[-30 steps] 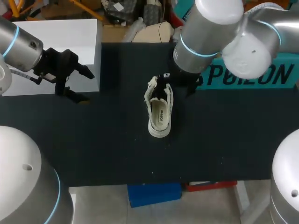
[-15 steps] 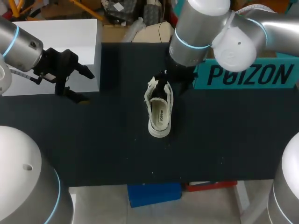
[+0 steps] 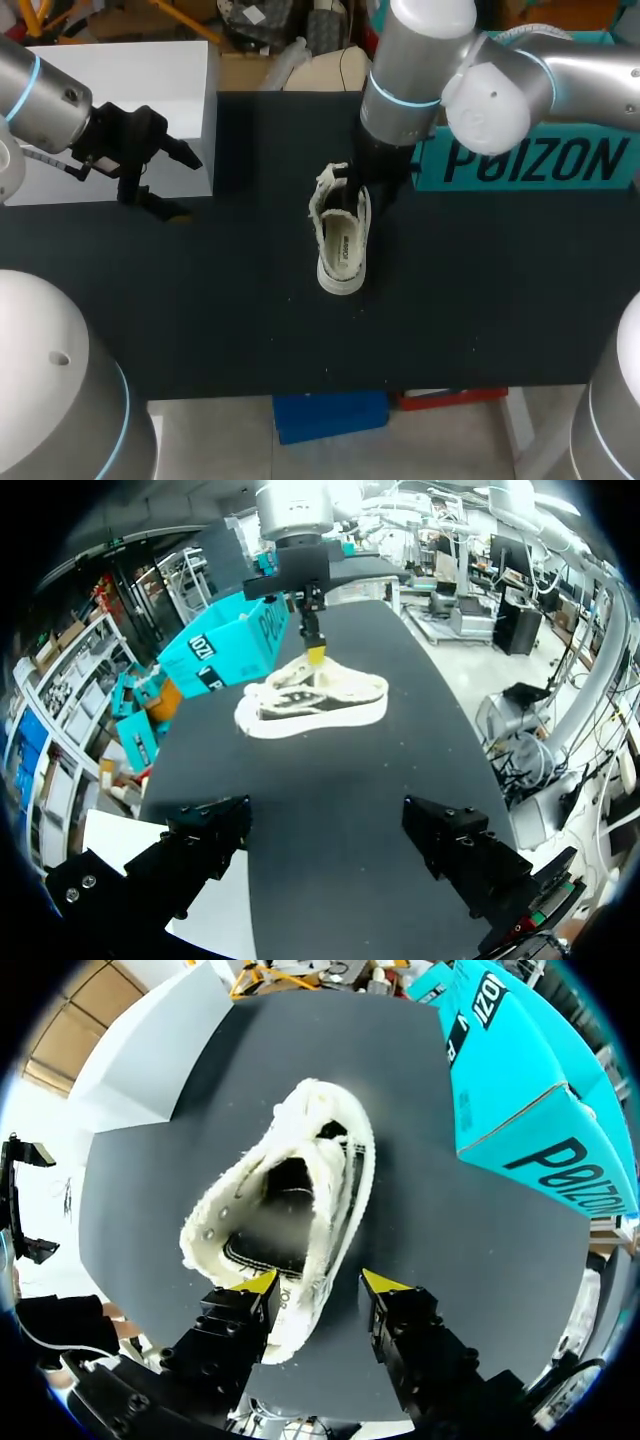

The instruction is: Take the shoe out of the shoebox, open the shoe tongue, remove and reinsert the insole, then place the shoe into the shoebox

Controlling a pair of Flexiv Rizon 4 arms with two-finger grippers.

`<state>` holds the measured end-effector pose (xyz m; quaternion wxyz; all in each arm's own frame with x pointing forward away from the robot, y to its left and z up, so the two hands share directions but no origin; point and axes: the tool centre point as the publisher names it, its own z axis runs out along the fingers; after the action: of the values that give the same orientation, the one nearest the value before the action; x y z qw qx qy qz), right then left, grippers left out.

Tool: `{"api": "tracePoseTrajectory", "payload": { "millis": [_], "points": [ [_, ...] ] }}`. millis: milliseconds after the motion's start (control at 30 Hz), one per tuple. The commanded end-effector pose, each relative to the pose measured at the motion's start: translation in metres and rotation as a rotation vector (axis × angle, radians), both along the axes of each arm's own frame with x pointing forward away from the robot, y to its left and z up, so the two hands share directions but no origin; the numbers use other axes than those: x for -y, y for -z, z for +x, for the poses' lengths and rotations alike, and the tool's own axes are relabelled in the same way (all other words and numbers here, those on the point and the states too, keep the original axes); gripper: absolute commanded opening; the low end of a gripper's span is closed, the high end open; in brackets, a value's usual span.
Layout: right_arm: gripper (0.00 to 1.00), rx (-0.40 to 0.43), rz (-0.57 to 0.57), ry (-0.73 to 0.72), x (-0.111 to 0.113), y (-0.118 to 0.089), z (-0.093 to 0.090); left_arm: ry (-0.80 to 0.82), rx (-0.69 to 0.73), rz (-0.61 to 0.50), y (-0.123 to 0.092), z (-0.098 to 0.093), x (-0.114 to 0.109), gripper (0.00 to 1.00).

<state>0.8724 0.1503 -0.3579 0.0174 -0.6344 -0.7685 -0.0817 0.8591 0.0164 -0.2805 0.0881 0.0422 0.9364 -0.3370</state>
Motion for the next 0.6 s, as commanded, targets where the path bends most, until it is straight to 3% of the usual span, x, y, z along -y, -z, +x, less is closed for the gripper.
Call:
{"api": "tracePoseTrajectory", "payload": {
  "millis": [33, 600],
  "points": [
    [0.46, -0.016, 0.001, 0.002, -0.002, 0.016, 0.005, -0.002, 0.004, 0.0, 0.002, -0.001, 0.0, 1.0],
    [0.44, -0.029, -0.041, 0.026, -0.002, 0.054, 0.016, -0.002, 0.004, 0.0, 0.002, -0.001, 0.0, 1.0]
  ]
}}
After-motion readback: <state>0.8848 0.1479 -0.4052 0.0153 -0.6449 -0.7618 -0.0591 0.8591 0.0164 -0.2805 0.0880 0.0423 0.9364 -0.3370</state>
